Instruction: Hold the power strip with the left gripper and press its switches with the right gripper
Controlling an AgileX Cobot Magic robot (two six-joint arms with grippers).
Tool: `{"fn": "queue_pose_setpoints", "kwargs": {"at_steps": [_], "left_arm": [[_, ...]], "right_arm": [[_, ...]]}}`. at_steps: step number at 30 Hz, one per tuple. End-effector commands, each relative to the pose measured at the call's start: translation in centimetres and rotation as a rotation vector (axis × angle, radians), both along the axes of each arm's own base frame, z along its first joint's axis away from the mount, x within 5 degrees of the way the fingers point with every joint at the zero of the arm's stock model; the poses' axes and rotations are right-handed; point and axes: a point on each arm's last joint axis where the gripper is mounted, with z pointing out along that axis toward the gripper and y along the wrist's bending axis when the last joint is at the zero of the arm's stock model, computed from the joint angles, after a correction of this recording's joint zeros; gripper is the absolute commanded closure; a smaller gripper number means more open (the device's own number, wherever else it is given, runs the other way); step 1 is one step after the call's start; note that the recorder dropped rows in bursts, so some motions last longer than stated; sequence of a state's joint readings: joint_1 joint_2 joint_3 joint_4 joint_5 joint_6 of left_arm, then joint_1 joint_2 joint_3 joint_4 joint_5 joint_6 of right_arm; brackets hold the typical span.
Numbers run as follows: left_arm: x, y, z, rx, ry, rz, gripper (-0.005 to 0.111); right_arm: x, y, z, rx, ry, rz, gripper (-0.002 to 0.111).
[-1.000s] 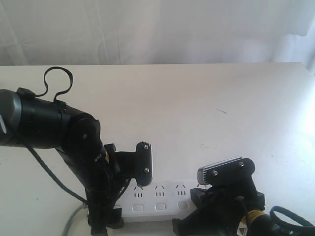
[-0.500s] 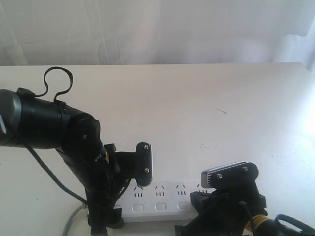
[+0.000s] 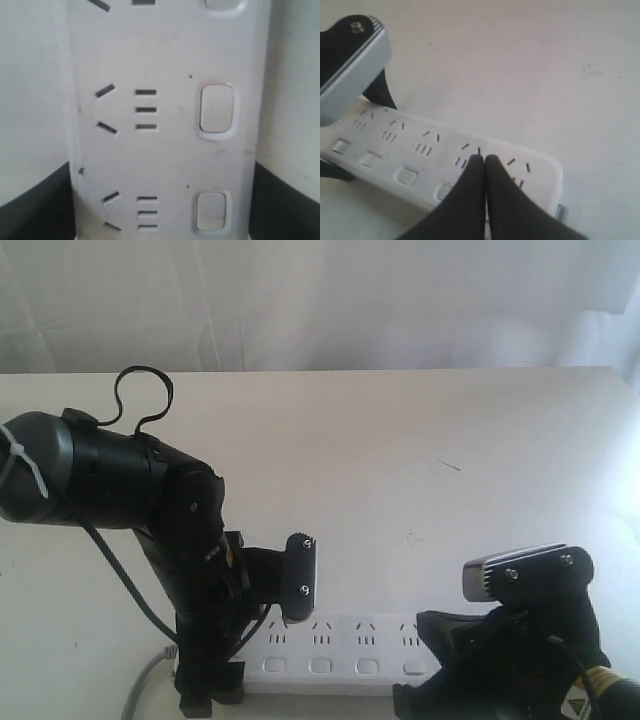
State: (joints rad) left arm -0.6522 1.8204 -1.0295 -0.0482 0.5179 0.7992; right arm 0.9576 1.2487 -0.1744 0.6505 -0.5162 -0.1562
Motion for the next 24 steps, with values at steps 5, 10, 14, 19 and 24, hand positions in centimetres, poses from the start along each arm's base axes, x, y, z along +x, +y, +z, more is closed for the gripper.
{"fn": "queue_pose_setpoints", "kwargs": {"at_steps": [5,10,14,19,24], "left_arm": [[-0.9,1.0,-1.3,0.106,0.108,-0.032,0.107],[-0.8,0.8,-1.2,0.085,0.101,0.005,0.107],[-0.8,0.8,-1.2,0.087,0.105,0.004,0.107],[-0.8,0.8,-1.2,0.089,0.107,0.004,0.107],[-0.9,0.8,-1.2,0.092,0.111,0.004,0.107]], "right_arm": [[-0.4,-0.2,-1.8,-0.109,0.107,0.012,0.108],[0.1,0.4,-2.2,-0.13,0.101,0.013,0.108],[0.4,0.9,-2.1,-0.129,0.101,0.018,0.108],[0.5,1.4,-2.3,-0.135,0.125,0.044,0.108],[0.2,1.4,-2.8,-0.17,0.174,0.067,0.108]]}}
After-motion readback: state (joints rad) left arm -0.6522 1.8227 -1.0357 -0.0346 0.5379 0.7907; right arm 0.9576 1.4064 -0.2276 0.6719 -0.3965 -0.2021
